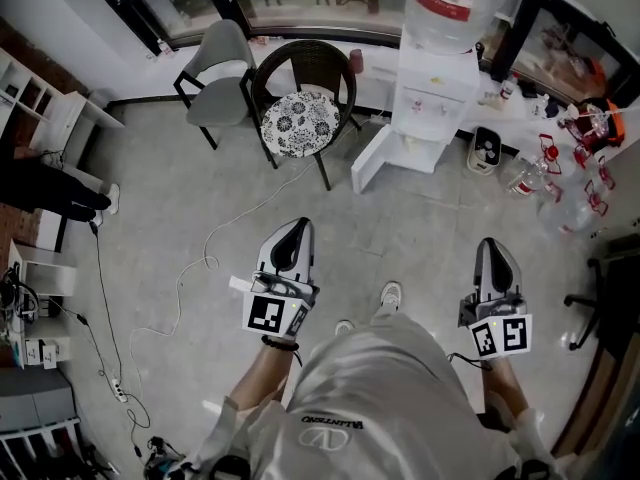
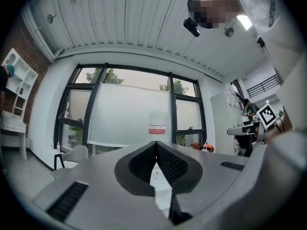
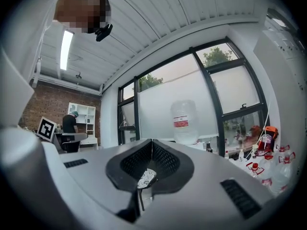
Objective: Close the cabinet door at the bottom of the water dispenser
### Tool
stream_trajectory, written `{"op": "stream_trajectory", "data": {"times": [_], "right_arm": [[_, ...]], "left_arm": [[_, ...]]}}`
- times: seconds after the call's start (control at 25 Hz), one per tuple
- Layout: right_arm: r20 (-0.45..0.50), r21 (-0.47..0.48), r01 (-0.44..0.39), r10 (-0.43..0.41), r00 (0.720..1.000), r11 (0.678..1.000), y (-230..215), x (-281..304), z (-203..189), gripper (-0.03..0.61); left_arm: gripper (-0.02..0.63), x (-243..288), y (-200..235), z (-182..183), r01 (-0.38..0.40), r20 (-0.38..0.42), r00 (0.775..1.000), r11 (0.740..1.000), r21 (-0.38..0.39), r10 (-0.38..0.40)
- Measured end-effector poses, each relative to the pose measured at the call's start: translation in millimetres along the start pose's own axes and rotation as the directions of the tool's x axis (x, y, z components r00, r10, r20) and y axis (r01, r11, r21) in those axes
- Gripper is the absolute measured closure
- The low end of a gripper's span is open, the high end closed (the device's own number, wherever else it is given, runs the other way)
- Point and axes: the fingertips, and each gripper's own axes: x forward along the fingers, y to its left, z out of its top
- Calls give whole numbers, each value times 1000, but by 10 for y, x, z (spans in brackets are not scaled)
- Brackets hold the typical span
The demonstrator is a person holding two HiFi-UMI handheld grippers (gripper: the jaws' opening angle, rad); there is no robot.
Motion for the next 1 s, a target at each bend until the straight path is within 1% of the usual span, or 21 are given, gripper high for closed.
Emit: {"op": "stream_trajectory", "data": {"times": [0.24, 0.6, 0.76, 1.0], "right_arm": [[-5, 18, -28, 28, 1000, 999, -328, 264, -17, 561], [-25, 9, -131, 131, 991, 991, -692, 538, -7, 561], [-25, 6, -154, 154, 988, 988, -747, 649, -6, 561], [-41, 32, -152, 153, 987, 988, -769, 759, -128, 561]], "left_arm": [[615, 334, -110, -77, -26, -13, 1000, 1000, 3, 26], [615, 679, -317, -94, -78, -6, 997, 997, 12, 78], [615, 749, -378, -137, -81, -24, 996, 997, 16, 81], [615, 825, -305, -215, -89, -41, 995, 996, 18, 89]]}}
